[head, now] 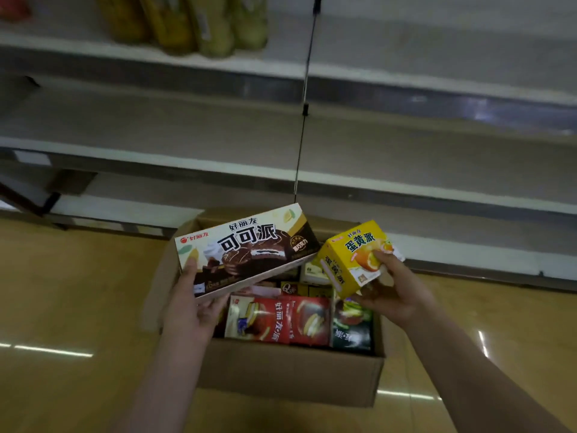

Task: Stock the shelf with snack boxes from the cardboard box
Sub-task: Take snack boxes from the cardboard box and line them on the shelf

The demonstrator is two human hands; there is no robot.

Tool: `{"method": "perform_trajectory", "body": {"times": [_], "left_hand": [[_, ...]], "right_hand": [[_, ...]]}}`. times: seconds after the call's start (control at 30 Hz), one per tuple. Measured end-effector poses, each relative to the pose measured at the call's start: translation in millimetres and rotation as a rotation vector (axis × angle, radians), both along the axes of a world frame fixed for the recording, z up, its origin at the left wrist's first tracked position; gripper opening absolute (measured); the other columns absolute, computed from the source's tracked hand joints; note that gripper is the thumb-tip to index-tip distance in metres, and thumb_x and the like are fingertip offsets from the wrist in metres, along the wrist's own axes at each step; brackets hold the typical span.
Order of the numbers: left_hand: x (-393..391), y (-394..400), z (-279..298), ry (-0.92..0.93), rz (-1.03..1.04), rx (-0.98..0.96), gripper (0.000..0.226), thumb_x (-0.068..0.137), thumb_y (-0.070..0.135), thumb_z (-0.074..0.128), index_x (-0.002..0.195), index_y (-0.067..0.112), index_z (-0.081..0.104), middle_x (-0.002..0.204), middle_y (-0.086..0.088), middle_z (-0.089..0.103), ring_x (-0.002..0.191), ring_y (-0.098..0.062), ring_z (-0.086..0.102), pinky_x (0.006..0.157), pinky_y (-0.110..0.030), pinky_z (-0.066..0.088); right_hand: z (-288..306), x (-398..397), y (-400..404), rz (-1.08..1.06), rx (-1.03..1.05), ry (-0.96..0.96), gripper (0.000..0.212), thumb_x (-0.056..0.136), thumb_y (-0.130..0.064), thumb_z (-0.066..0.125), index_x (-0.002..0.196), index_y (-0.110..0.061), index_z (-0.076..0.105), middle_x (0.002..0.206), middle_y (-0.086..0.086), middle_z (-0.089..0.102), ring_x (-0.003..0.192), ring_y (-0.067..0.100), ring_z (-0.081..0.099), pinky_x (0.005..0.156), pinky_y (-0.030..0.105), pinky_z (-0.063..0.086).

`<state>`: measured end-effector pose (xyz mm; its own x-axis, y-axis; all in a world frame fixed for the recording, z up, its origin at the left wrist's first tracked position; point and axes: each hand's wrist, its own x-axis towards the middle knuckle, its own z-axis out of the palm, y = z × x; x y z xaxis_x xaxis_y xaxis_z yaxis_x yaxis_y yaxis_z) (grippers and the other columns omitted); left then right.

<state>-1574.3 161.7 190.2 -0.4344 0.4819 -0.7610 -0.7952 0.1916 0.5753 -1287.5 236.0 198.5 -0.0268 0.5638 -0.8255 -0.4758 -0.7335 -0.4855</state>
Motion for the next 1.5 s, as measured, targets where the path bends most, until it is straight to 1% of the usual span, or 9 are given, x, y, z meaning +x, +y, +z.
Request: {"method": "perform_trajectory", "body": {"times": [0.17, 0.3, 0.4, 0.53, 0.67, 0.87, 0.97, 1.1, 1.5], "left_hand": [[-8, -21, 120, 0.105, -0.064, 0.067, 0.057, 0.063, 0.039, 0.08, 0.112, 0.014, 0.063, 0.103, -0.01, 0.074, 0.09, -0.023, 0.073, 0.097, -0.045, 0.051], [-17, -44, 209, 0.171, -0.079, 0.178, 0.047, 0.079, 0.038, 0.072, 0.117, 0.013, 0.062, 0.11, -0.009, 0.072, 0.095, -0.022, 0.072, 0.09, -0.041, 0.055], [-25, -51, 266, 0.196, -0.048, 0.266, 0.038, 0.082, 0.034, 0.069, 0.114, 0.015, 0.063, 0.107, -0.007, 0.073, 0.09, -0.021, 0.073, 0.076, -0.037, 0.06], [-35, -45, 334, 0.239, -0.031, 0.366, 0.052, 0.074, 0.034, 0.075, 0.119, 0.013, 0.061, 0.106, -0.009, 0.073, 0.091, -0.023, 0.073, 0.081, -0.041, 0.059], [-49, -29, 401, 0.241, -0.069, 0.521, 0.051, 0.073, 0.032, 0.075, 0.118, 0.012, 0.062, 0.111, -0.012, 0.072, 0.102, -0.028, 0.069, 0.088, -0.049, 0.055], [-87, -2, 513, 0.307, -0.268, 0.755, 0.044, 0.079, 0.031, 0.074, 0.117, 0.011, 0.063, 0.115, -0.014, 0.069, 0.108, -0.031, 0.066, 0.092, -0.053, 0.052], [-105, 4, 559, 0.333, -0.372, 0.834, 0.046, 0.082, 0.032, 0.072, 0.121, 0.01, 0.061, 0.115, -0.013, 0.07, 0.109, -0.031, 0.065, 0.094, -0.053, 0.051], [-123, 6, 603, 0.35, -0.466, 0.92, 0.042, 0.084, 0.03, 0.069, 0.12, 0.009, 0.061, 0.113, -0.014, 0.07, 0.105, -0.03, 0.067, 0.09, -0.048, 0.054], [-199, 33, 632, 0.267, -0.544, 0.959, 0.043, 0.087, 0.028, 0.069, 0.124, 0.011, 0.058, 0.114, -0.015, 0.07, 0.108, -0.032, 0.066, 0.095, -0.054, 0.05]], "right_hand": [[118, -17, -27, -0.092, -0.049, 0.05, 0.02, 0.085, -0.022, 0.067, 0.101, -0.015, 0.056, 0.104, 0.012, 0.058, 0.088, 0.026, 0.058, 0.068, 0.047, 0.052], [196, -29, -52, -0.128, 0.019, 0.096, 0.05, 0.064, -0.025, 0.075, 0.11, -0.014, 0.058, 0.114, 0.014, 0.063, 0.097, 0.03, 0.062, 0.078, 0.046, 0.056], [255, -35, -59, -0.169, 0.071, 0.116, 0.019, 0.083, -0.02, 0.069, 0.097, -0.016, 0.057, 0.109, 0.015, 0.062, 0.093, 0.029, 0.06, 0.078, 0.045, 0.055], [334, -49, -51, -0.208, 0.221, 0.146, 0.009, 0.092, -0.019, 0.061, 0.098, -0.014, 0.057, 0.097, 0.009, 0.063, 0.083, 0.022, 0.061, 0.058, 0.033, 0.058], [417, -67, -37, -0.268, 0.394, 0.173, 0.006, 0.092, -0.024, 0.06, 0.092, -0.019, 0.057, 0.101, 0.006, 0.063, 0.085, 0.02, 0.061, 0.098, 0.044, 0.042], [527, -108, -36, -0.278, 0.666, 0.211, 0.051, 0.089, -0.049, 0.056, 0.131, -0.022, 0.049, 0.128, 0.004, 0.055, 0.107, 0.026, 0.058, 0.114, 0.052, 0.021], [567, -131, -39, -0.283, 0.736, 0.246, 0.067, 0.087, -0.064, 0.049, 0.134, -0.017, 0.048, 0.128, 0.007, 0.054, 0.112, 0.027, 0.057, 0.11, 0.05, 0.032], [605, -162, -43, -0.31, 0.831, 0.27, 0.067, 0.082, -0.07, 0.051, 0.126, -0.02, 0.057, 0.122, 0.01, 0.06, 0.106, 0.024, 0.061, 0.079, 0.038, 0.054], [639, -228, -22, -0.328, 0.857, 0.221, 0.058, 0.082, -0.06, 0.061, 0.123, -0.02, 0.054, 0.11, 0.014, 0.066, 0.099, 0.03, 0.067, 0.087, 0.051, 0.054]]}}
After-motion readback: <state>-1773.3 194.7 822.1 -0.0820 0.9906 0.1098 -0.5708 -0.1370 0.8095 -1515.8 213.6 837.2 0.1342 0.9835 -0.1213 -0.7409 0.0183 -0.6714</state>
